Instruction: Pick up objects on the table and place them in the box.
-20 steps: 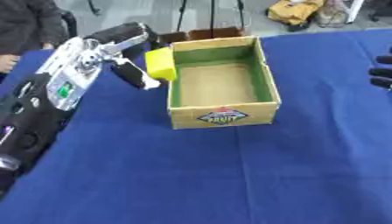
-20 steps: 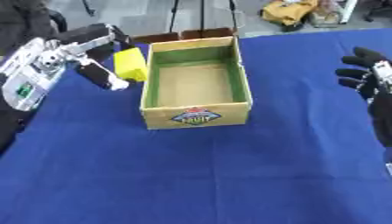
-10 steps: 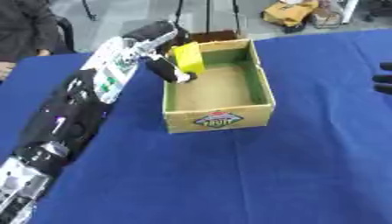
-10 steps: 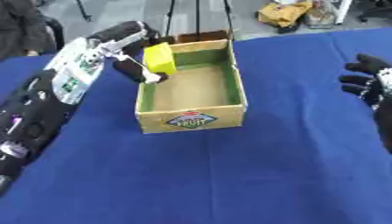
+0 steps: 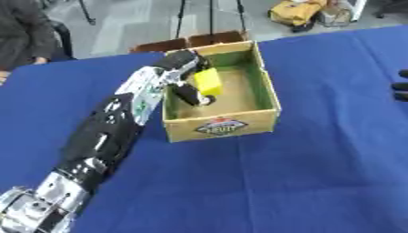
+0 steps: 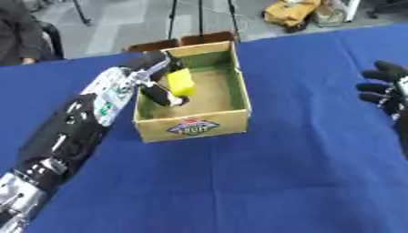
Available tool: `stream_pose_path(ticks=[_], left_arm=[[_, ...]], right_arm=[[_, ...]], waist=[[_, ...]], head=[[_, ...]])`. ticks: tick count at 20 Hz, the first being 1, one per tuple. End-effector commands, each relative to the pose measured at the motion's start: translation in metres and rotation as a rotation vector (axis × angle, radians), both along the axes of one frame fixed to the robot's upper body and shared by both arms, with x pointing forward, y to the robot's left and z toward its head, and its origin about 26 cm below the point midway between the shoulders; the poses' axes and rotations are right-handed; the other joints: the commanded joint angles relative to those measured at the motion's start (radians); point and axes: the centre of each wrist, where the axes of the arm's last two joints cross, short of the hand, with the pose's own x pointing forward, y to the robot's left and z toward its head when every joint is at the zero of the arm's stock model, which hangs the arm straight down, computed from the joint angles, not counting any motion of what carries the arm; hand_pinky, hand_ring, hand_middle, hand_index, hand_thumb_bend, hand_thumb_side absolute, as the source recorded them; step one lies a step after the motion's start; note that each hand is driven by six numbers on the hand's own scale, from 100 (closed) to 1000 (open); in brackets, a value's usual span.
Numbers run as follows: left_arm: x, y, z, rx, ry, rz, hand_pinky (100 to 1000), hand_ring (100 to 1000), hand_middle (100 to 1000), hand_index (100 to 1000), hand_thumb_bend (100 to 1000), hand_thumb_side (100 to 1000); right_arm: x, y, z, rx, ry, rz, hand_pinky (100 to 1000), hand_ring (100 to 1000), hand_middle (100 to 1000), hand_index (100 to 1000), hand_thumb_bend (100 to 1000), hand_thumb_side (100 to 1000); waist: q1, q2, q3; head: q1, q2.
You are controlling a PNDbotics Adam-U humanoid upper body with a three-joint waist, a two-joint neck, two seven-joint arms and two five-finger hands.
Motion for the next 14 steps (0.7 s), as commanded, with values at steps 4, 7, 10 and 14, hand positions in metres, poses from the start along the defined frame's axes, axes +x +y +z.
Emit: stream_pose_path(ticks=[4, 7, 10, 14], left_arm=[[0.001, -0.003, -0.011, 0.041, 0.046, -0.022, 206, 251, 294, 497, 293, 253], [0.001, -0.004, -0.014, 0.053, 0.070, -0.028, 298, 321, 363, 565, 332, 264], [0.001, -0.004, -0.014, 0.055, 0.078, -0.038, 468, 455, 504, 699, 502, 337], [0.001, -0.005, -0.015, 0.056, 0.081, -0.053, 539, 506, 559, 750, 661, 416]], right_arm=[[0.001, 0.000, 0.010, -0.010, -0.028, 0.009, 809, 780, 787, 903, 100, 869], [0.000, 0.000, 0.010, -0.009, -0.028, 0.006, 809, 780, 787, 903, 100, 869], [0.001, 0.000, 0.010, -0.008, -0.029, 0.007, 808, 780, 787, 903, 100, 868], [0.001, 0.000, 0.010, -0.008, -0.029, 0.008, 808, 780, 787, 903, 100, 868]], waist=[[-0.006, -0.014, 0.000], [-0.007, -0.014, -0.001], [-0.008, -0.014, 0.000], [-0.009, -0.015, 0.002]], head=[[0.004, -0.010], [0.004, -0.012], [0.004, -0.013], [0.005, -0.014]])
